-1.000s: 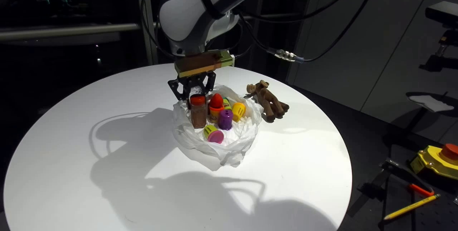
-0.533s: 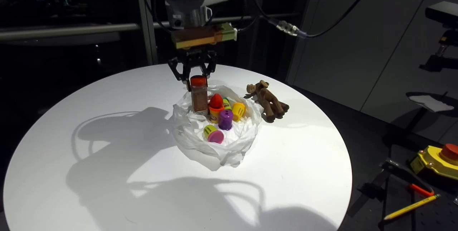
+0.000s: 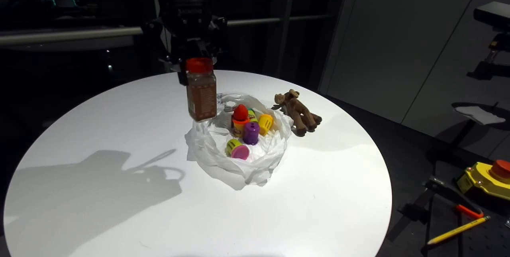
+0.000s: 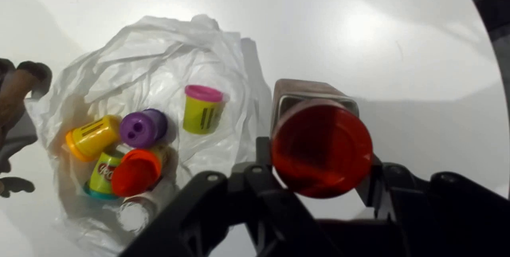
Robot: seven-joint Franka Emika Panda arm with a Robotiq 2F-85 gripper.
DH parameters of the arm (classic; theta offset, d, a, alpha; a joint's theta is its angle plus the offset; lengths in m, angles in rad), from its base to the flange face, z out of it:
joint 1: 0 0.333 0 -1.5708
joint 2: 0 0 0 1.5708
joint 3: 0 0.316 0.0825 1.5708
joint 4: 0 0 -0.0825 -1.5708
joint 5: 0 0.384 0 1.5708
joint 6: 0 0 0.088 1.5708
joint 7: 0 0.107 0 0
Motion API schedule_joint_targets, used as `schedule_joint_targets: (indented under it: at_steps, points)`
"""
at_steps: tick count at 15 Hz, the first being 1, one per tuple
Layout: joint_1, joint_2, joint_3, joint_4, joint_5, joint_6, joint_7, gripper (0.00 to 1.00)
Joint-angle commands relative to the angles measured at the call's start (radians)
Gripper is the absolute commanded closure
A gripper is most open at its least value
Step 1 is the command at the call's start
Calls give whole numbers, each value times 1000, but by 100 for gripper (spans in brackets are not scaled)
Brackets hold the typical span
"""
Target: Remove all the contents from the white plastic bag and put them on the table one at a time
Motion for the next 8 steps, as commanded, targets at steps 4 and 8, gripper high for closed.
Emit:
schedule_joint_targets:
  at_steps: [4,8]
  points:
    - [102,108,37,-54,-25,75,-21,75]
    - [155,191,24,-64,-69,188,-21,75]
